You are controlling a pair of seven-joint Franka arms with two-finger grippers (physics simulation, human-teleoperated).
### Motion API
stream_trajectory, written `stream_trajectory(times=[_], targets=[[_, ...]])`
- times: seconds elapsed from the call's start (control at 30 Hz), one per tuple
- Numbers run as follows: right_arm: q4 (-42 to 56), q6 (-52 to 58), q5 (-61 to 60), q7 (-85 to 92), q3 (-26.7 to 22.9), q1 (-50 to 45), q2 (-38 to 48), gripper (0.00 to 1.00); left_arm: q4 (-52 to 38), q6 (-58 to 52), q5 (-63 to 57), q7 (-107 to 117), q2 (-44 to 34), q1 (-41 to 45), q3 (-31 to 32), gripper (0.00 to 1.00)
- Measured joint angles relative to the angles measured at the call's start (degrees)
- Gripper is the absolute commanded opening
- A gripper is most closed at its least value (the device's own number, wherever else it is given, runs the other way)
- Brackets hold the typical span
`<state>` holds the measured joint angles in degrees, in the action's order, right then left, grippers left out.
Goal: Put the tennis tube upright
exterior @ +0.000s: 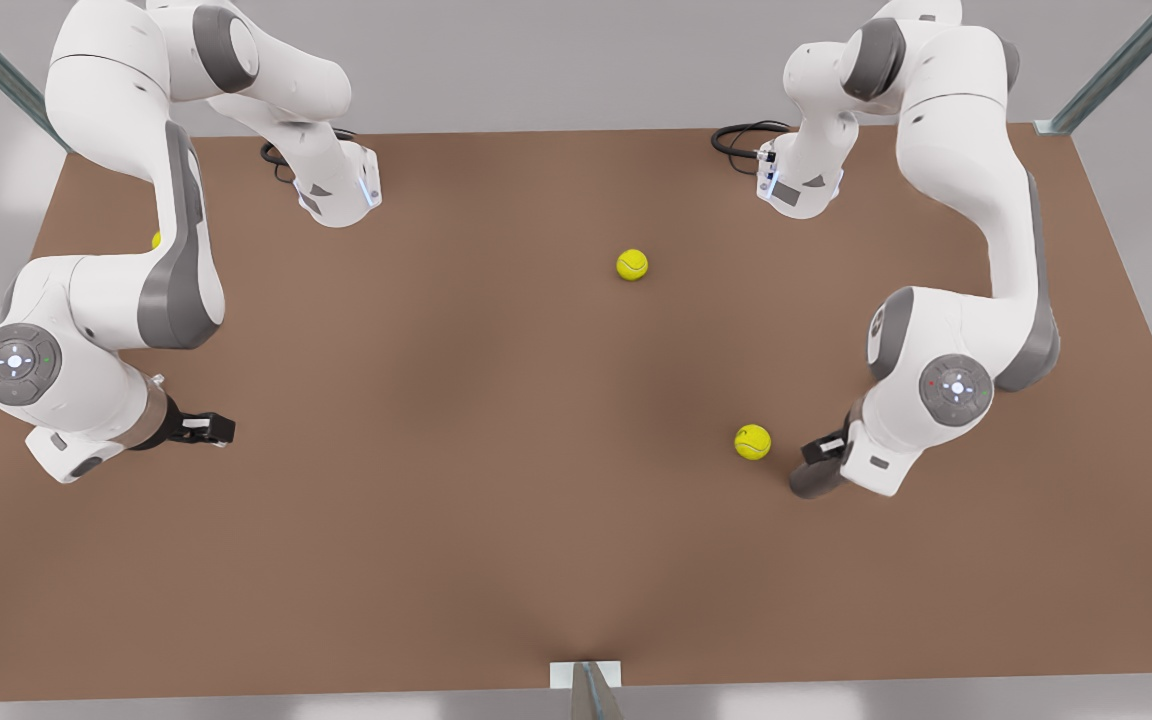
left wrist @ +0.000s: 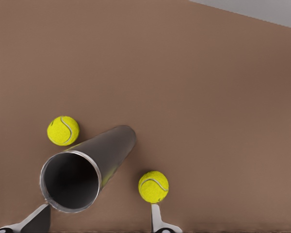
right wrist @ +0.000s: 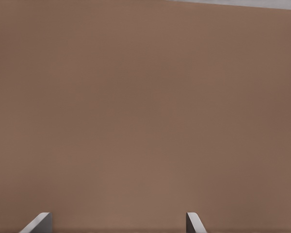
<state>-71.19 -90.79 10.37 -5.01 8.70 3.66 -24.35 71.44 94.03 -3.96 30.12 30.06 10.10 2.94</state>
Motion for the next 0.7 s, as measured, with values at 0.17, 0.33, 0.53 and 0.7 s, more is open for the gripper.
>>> stream_trajectory(times=[0.17,0.33,0.53,0.7], targets=[[0.0,0.0,0.0,0.0,0.0,0.03,0.0,1.0,-11.72,-19.29,0.19,-18.97,-0.09,-0.02,0.68,1.0],[0.0,-0.09,0.0,0.0,0.0,-0.03,0.0,1.0,-5.44,-20.07,-0.37,-25.75,-10.81,-2.33,0.48,1.0],[0.05,-0.37,0.12,-0.07,0.01,-0.31,0.01,1.0,7.2,-10.0,-1.08,-25.63,-15.98,-2.63,0.49,1.0],[0.45,-0.35,-0.97,0.43,0.17,2.27,0.0,1.0,7.13,-10.09,-1.12,-25.55,-15.9,-2.71,0.49,1.0]])
